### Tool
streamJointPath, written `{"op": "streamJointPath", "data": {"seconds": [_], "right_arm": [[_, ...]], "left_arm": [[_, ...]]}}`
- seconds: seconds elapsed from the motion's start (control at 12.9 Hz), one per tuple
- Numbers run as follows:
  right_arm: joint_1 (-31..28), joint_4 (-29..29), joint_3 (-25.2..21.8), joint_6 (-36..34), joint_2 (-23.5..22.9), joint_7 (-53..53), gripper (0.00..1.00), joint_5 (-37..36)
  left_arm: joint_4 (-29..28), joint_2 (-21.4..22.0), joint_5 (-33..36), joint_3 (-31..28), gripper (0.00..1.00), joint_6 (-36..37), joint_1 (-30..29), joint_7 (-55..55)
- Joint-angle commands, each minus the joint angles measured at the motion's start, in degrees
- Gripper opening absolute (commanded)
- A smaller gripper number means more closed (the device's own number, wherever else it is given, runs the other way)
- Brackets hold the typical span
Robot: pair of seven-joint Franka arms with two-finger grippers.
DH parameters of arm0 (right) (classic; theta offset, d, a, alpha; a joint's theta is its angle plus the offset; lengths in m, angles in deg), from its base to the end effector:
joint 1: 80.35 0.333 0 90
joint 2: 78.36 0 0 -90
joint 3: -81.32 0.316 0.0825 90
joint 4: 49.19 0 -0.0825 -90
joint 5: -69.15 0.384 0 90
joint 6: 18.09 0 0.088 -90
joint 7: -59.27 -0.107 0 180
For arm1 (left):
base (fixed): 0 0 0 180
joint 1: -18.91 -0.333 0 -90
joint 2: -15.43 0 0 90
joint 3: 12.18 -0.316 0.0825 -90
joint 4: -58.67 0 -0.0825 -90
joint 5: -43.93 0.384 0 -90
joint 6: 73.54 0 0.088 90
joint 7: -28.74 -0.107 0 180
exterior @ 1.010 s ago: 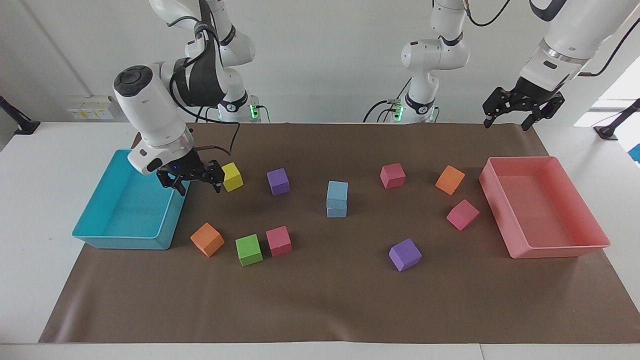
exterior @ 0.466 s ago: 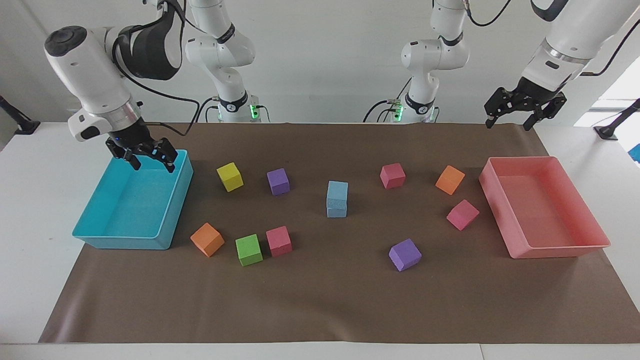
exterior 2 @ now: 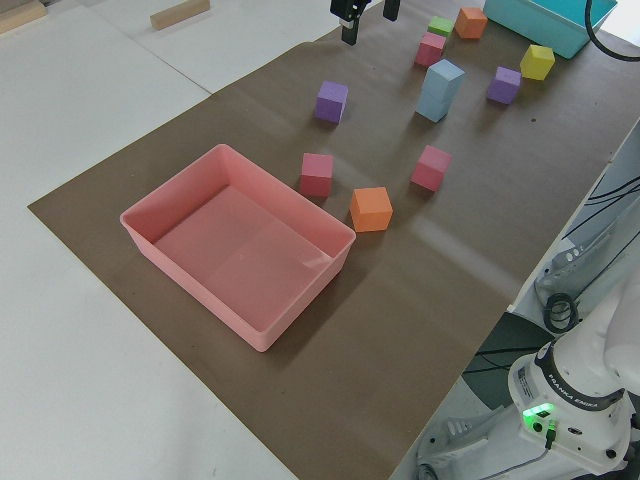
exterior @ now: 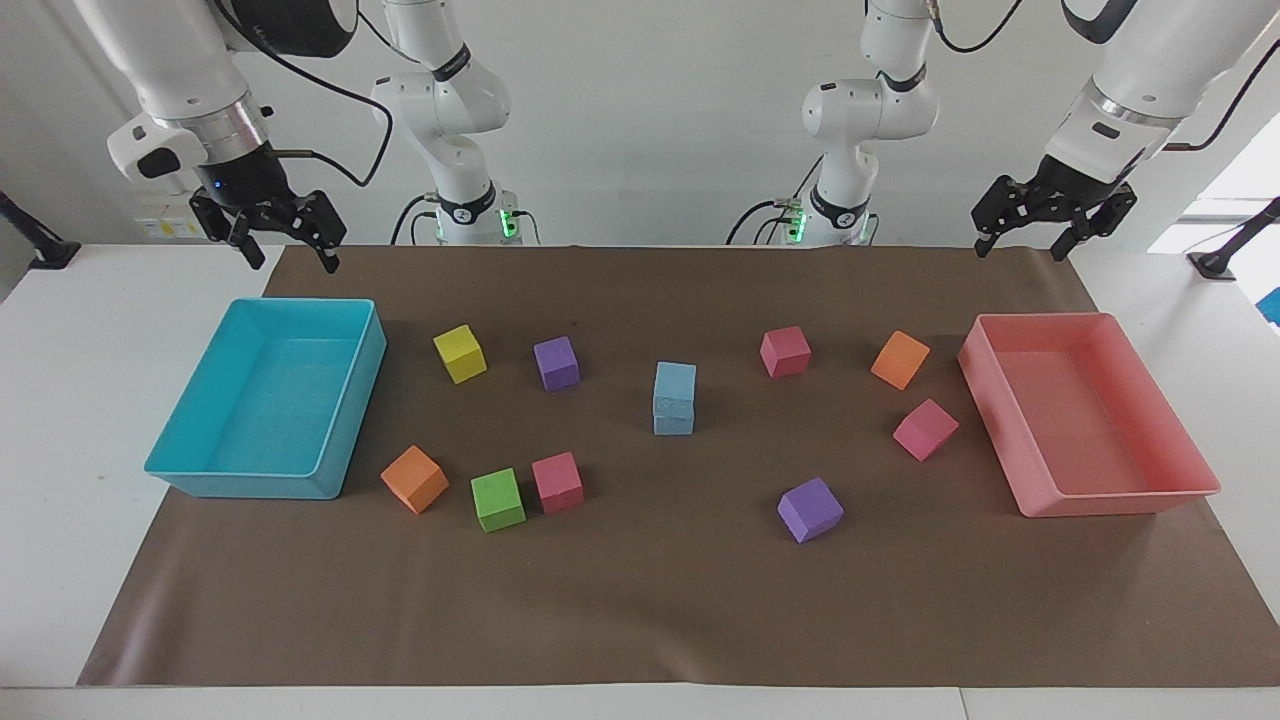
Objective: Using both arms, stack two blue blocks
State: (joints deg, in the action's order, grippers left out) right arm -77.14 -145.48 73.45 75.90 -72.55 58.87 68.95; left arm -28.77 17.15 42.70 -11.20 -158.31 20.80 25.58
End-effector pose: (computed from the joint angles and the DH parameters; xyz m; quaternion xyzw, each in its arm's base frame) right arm 0.5274 -0.0471 0.6331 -0.9986 0.0439 -0.0303 0.0041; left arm 0.5352 -0.0295 0.6538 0.9985 -0.0535 -0.0083 0.0105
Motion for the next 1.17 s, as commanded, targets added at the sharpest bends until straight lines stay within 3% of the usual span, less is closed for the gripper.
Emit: {"op": "streamJointPath", "data": {"seconds": [0.0, 0.47, 0.7, 1.09], "right_arm": [[2.5, 1.3, 1.0, -0.5, -0.9, -1.2, 1.0, -2.7], [2.5, 1.6, 0.6, -1.6, -1.0, -0.8, 1.0, -2.5], [2.5, 6.4, 0.5, -8.3, -1.9, -0.9, 1.0, -2.0], [2.5, 4.4, 0.3, -6.3, -1.0, -0.8, 1.0, -0.9]], "left_arm": [[-1.7, 1.5, 0.8, 0.5, 1.0, -1.2, -0.8, -0.8], [-1.7, 1.5, 0.8, 0.5, 1.0, -0.7, -0.8, -0.7], [-1.7, 1.5, 0.8, 0.5, 1.0, -0.7, -0.9, -0.7], [-1.8, 1.5, 0.8, 0.5, 1.0, -0.5, -0.8, -0.7]]}}
